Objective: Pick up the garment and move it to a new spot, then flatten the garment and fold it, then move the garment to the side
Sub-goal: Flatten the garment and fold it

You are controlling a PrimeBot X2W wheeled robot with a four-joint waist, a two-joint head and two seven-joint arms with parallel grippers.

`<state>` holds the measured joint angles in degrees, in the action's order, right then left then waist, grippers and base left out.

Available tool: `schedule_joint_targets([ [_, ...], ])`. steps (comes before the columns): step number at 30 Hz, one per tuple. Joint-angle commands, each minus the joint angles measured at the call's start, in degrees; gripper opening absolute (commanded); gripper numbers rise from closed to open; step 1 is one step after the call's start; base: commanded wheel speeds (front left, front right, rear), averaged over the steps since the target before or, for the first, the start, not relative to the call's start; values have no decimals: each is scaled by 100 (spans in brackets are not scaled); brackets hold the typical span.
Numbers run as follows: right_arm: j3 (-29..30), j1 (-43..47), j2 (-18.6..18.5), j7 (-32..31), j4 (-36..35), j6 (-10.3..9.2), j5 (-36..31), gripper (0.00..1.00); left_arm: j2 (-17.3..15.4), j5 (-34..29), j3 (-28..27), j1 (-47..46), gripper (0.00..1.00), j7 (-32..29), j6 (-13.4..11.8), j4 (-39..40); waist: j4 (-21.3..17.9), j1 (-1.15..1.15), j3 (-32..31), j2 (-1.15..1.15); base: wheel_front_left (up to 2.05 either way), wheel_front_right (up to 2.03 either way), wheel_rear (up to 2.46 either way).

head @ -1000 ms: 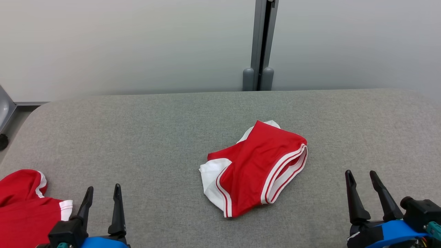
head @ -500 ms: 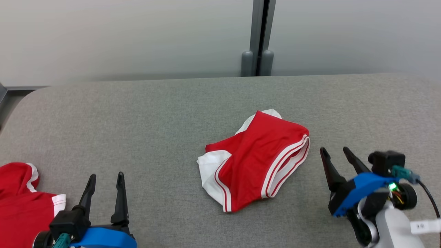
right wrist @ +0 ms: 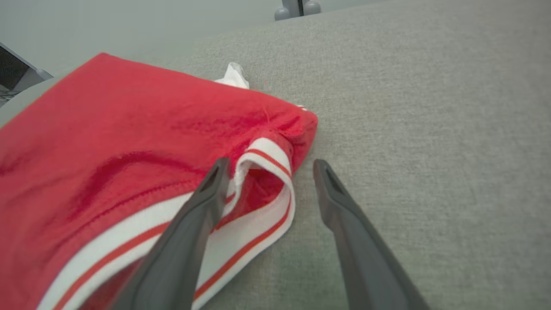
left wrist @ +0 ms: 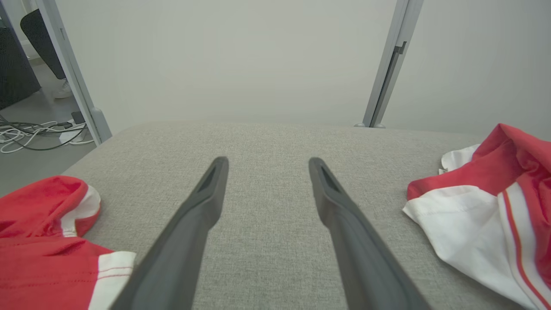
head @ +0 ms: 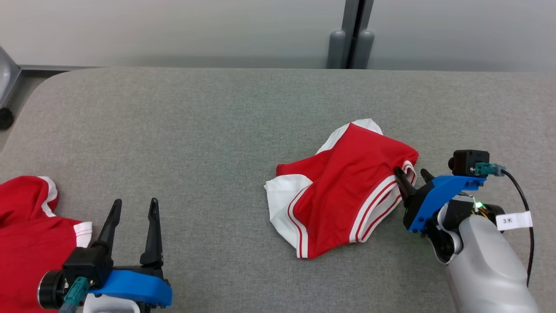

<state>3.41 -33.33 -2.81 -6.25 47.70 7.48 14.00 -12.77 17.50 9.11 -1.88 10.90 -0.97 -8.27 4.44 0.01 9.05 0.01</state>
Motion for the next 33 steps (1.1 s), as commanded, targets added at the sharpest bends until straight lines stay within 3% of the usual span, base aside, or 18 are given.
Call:
schedule_joint_targets([
  [1,-32,-222,-16,-3,254,3,100,100,-13,12,18,-108,100,-10,17,18,69,-1,56,-1,0,0,0],
  [7,-164,-640,-19,104,1015,2,279,100,-14,67,44,-151,100,-34,41,64,139,-1,129,-1,0,0,0],
  [8,-187,-685,-19,83,1138,3,315,88,-11,81,54,-161,100,-39,45,69,154,-1,140,-1,0,0,0],
  [10,-244,-788,-16,126,1339,3,294,0,-9,97,68,-175,100,-42,41,64,171,-1,150,-1,0,0,0],
  [21,-718,-1093,-17,858,1213,3,645,0,-53,165,1,-30,100,28,-59,27,71,-1,-32,-1,0,0,0],
  [27,-1163,-1333,-16,966,293,3,854,0,-62,186,13,24,100,46,-106,47,100,-1,-170,-1,0,0,0],
  [33,-1693,-1658,-15,602,-845,3,1162,0,-41,181,80,12,100,60,-96,81,219,-1,-149,-1,0,0,0],
])
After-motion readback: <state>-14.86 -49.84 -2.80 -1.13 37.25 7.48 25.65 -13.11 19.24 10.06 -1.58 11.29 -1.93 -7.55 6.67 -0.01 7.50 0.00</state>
